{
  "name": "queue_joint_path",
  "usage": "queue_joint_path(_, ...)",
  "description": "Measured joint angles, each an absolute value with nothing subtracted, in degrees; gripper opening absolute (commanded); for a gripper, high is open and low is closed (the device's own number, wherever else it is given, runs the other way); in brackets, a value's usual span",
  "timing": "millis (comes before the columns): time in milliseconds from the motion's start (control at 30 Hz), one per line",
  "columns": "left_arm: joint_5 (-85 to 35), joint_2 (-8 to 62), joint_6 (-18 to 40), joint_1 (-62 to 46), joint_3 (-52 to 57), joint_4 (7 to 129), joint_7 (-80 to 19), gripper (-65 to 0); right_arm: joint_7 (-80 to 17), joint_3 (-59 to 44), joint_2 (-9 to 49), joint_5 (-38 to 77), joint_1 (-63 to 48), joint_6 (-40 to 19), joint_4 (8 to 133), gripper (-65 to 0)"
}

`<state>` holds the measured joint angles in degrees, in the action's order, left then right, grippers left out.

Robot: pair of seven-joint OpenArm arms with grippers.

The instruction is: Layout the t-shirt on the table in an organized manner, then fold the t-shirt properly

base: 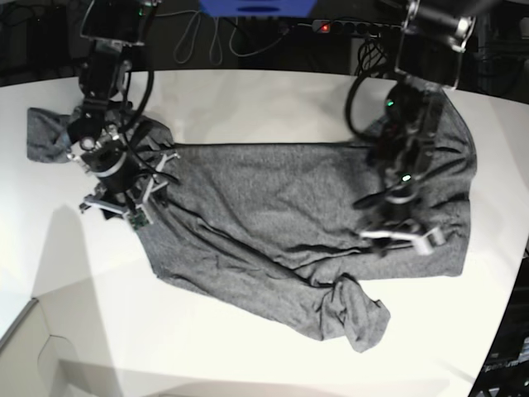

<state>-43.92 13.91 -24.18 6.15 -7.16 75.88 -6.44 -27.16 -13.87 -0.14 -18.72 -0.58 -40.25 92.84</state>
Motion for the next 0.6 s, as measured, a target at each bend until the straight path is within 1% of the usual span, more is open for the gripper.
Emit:
queue_joint_path(33, -44.05, 14.48, -24.16, 5.04, -5.32, 76.29, -6.48, -33.0, -27.27, -13.98, -0.12, -18.81, 0.05, -40.27, 90.87, -46.6)
queue_joint_path(133, -43.83, 16.36, -24.18, 0.51, -0.56, 77.32, -6.00, -33.0, -27.31, -14.09, 0.38, -18.96, 0.25, -40.27, 87.77, -62.7)
queue_joint_path(167, -43.83, 16.78, -24.21, -0.64, 0.34, 77.32, -6.28, -33.0, -27.38, -14.06, 0.95, -19.03, 0.12, -40.25, 86.98, -65.0)
queue_joint_path(233, -43.88, 17.34, -24.21, -1.89, 1.39, 76.62, -6.85, -33.0, -27.11, -14.22, 1.61, -19.09, -0.89, -40.18, 85.36, -65.0)
queue_joint_path(267, -43.75, 17.45, -24.18, -1.78, 1.87, 75.40, -6.68, -33.0, -25.32, -14.28, 1.87, -18.68, -2.04, -39.48, 85.21, -65.0)
queue_joint_path(433, -43.57, 18.31, -23.66, -0.91, 3.46, 70.65, -6.11, -32.9, -21.98, -14.11, 2.96, -15.92, -7.90, -39.18, 86.67, -65.0)
queue_joint_path(467, -42.89, 18.44, -23.68, -0.58, 3.51, 69.71, -5.15, -32.9, -21.78, -14.13, 3.14, -15.81, -9.17, -39.16, 87.46, -65.0)
queue_joint_path(600, -43.57, 19.03, -23.75, 1.80, 3.49, 67.81, -6.31, -32.9, -21.63, -14.11, 4.05, -15.44, -15.73, -39.18, 92.62, -65.0)
